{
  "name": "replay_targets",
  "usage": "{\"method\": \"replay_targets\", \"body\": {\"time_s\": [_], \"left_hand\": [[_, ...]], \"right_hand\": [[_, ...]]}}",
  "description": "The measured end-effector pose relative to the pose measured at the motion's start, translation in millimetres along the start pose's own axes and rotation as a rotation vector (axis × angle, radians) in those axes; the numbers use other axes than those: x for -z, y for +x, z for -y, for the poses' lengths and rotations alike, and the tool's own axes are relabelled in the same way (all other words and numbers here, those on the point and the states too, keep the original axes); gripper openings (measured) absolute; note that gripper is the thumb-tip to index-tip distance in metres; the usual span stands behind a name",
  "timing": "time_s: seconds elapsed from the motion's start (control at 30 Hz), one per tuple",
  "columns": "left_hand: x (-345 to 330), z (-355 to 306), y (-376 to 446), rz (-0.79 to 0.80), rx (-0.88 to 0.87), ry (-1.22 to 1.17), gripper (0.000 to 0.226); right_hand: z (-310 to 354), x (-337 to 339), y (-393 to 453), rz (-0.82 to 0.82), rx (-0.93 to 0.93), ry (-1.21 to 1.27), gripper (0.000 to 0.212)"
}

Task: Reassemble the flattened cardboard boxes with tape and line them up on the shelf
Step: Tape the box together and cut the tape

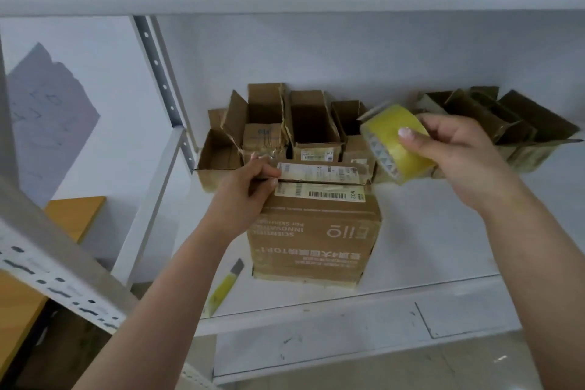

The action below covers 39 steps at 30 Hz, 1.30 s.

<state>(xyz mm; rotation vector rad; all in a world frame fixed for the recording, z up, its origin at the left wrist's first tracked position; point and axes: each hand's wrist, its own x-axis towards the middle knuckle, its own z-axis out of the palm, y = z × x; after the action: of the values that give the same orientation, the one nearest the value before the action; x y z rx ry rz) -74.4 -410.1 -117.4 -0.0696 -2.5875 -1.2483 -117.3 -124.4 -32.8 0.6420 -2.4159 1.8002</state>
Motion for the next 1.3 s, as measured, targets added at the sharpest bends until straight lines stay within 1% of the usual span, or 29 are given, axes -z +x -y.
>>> {"method": "replay_targets", "body": {"time_s": [0.07, 0.17, 0.2, 0.27, 0.33, 0.4, 0.47, 0.53, 0.6, 0.63, 0.67, 0.73, 0.77, 0.83, 0.93, 1.0, 1.1, 1.17, 1.23, 1.3], "left_hand": [[0, -1, 0, 0.007, -0.001, -0.032, 0.017], [2, -1, -1, 0.051, -0.012, -0.059, 0.023], [3, -2, -1, 0.066, -0.014, -0.065, 0.024], [9, -5, -3, 0.105, 0.036, -0.158, 0.027], [15, -11, -6, 0.159, 0.102, -0.300, 0.036], [15, -19, -10, 0.178, 0.075, -0.311, 0.040], [12, -27, -12, 0.161, 0.043, -0.333, 0.050], [9, -35, -12, 0.096, 0.076, -0.427, 0.054], [8, -42, -9, -0.009, 0.153, -0.560, 0.061], [7, -45, -6, -0.067, 0.191, -0.616, 0.062], [5, -48, -4, -0.123, 0.219, -0.647, 0.054], [0, -53, 0, -0.232, 0.225, -0.632, 0.031], [-3, -52, 1, -0.274, 0.218, -0.606, 0.024], [-5, -48, 3, -0.316, 0.240, -0.562, 0.024], [-3, -37, 4, -0.352, 0.321, -0.567, 0.031], [-2, -34, 4, -0.366, 0.337, -0.557, 0.032], [-4, -33, 2, -0.418, 0.347, -0.525, 0.033], [-6, -30, 3, -0.446, 0.368, -0.550, 0.033], [-7, -27, 3, -0.480, 0.395, -0.560, 0.035], [-7, -24, 4, -0.526, 0.438, -0.633, 0.035]], "right_hand": [[21, -17, 8, 0.111, -0.009, 0.102, 0.022], [26, -50, 19, 0.286, -0.068, 0.050, 0.031], [25, -59, 22, 0.322, -0.086, 0.027, 0.033], [20, -72, 27, 0.339, -0.127, 0.017, 0.033], [15, -76, 32, 0.321, -0.143, 0.044, 0.031], [12, -76, 35, 0.309, -0.150, 0.059, 0.041], [11, -75, 35, 0.319, -0.143, 0.057, 0.052], [9, -74, 36, 0.346, -0.142, 0.056, 0.054], [10, -72, 36, 0.385, -0.128, 0.048, 0.046], [10, -72, 36, 0.409, -0.115, 0.037, 0.045], [11, -73, 37, 0.431, -0.105, 0.024, 0.046], [11, -74, 38, 0.467, -0.094, -0.001, 0.052], [11, -74, 38, 0.487, -0.090, -0.010, 0.053], [9, -68, 40, 0.530, -0.085, -0.013, 0.048], [6, -58, 42, 0.575, -0.123, 0.034, 0.034], [8, -57, 44, 0.561, -0.125, 0.035, 0.029], [20, -60, 52, 0.453, -0.102, -0.064, 0.025], [27, -60, 57, 0.410, -0.141, -0.170, 0.031], [29, -61, 61, 0.415, -0.178, -0.276, 0.039], [31, -69, 62, 0.404, -0.163, -0.335, 0.047]]}}
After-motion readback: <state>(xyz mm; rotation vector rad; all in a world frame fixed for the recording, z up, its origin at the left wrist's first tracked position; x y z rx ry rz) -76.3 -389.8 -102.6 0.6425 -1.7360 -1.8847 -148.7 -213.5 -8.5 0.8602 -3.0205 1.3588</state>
